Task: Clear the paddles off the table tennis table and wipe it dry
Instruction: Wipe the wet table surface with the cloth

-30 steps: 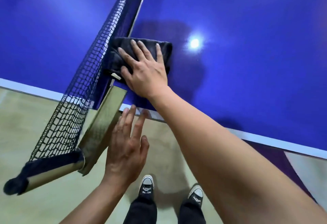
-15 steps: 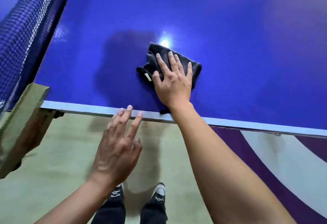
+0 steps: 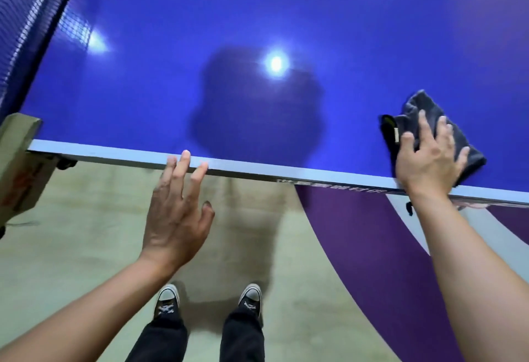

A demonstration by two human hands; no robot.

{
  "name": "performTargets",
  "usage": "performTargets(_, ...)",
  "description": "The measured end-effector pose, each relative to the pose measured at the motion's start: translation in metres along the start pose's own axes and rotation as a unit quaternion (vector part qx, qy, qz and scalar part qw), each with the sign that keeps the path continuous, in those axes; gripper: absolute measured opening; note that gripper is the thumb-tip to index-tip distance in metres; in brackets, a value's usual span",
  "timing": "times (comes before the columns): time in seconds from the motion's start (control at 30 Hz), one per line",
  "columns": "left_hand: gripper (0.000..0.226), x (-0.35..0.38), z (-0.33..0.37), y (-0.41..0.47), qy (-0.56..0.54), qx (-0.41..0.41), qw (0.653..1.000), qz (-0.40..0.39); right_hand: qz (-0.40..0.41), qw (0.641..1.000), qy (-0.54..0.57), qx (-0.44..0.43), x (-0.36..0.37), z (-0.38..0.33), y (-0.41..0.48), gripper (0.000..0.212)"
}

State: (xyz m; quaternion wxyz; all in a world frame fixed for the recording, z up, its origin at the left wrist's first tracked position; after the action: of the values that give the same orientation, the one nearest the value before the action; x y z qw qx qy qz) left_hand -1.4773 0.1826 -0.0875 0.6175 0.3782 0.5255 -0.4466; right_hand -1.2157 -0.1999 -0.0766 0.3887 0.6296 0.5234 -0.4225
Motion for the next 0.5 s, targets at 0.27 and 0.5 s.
performTargets(0.27, 0.075, -0.015, -0.030, -0.004, -0.025, 0.090, 0.993, -0.068, 0.031, 0.999, 0.023, -0.037, 0.026, -0.082, -0.069, 0.059)
performTargets(0.5, 0.077, -0.044, -0.166, -0.013, -0.004, -0.030, 0.999, -0.038, -0.007, 0.990, 0.030, -0.140, 0.092, -0.263, -0.172, 0.059)
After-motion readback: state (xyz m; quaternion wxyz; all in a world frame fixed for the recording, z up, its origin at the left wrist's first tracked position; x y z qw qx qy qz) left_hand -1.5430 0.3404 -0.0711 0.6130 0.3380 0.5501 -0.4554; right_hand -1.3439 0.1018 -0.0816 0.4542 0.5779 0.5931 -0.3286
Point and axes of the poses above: each hand's wrist, its own y-axis towards the middle knuckle, its own x-axis out of the palm, z = x × y, the point moved 7 cm from there along y, towards the middle knuckle, and after that the axes turned 8 degrees about y, right-handed, at the moved point
